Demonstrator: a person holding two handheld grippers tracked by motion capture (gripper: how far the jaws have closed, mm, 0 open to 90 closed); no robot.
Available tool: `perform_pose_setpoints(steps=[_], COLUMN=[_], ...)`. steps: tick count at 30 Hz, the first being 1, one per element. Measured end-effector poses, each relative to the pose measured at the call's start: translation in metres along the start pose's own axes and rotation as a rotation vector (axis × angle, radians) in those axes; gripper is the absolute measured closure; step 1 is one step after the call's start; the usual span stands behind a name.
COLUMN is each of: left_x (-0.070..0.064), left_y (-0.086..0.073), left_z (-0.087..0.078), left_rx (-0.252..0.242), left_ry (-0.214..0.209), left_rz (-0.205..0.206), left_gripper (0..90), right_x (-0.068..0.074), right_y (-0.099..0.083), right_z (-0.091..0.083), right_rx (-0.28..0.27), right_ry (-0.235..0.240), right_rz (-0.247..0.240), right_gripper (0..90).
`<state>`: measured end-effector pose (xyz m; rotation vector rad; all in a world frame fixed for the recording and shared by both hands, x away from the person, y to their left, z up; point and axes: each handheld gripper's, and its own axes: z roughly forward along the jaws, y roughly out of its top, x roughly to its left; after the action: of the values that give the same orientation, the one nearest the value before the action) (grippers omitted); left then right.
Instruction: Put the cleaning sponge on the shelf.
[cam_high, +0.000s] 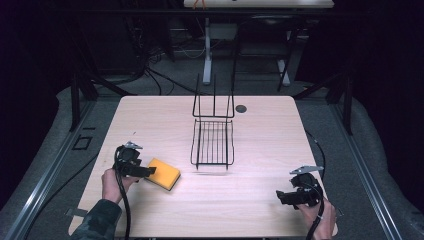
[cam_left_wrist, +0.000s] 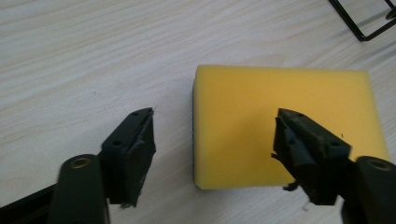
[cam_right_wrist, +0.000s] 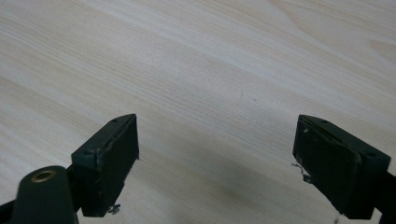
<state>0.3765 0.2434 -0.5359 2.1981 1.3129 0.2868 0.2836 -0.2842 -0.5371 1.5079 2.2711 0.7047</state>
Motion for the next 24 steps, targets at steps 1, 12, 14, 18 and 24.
perform_pose_setpoints(steps=[1,12,14,18,24], left_x=[0.0000,0.0029,0.0031,0.0030,0.0025], left_y=[0.0003,0.0007,0.0002,-0.0008,-0.0022], left_z=[0.0009,0.0069,0.0067,0.0066,0.0058], left_rx=[0.002,0.021,0.021,0.019,0.010], left_ry=[0.002,-0.073,-0.074,-0.072,-0.071], left_rz=[0.002,-0.021,-0.027,-0.026,-0.014], left_gripper=[34.2,59.2,62.6,70.6,79.1], right_x=[-0.0001,0.0002,0.0007,0.0015,0.0014], right_y=[0.0000,0.0001,0.0002,0.0002,0.0003], right_z=[-0.0001,-0.0006,-0.0004,-0.0002,0.0001], right_rx=[0.000,0.004,0.005,0.012,0.023], right_ry=[-0.001,-0.001,0.000,-0.001,-0.002], right_rz=[-0.001,-0.005,-0.006,-0.012,-0.014], right_gripper=[14.0,14.3,14.5,14.6,14.7])
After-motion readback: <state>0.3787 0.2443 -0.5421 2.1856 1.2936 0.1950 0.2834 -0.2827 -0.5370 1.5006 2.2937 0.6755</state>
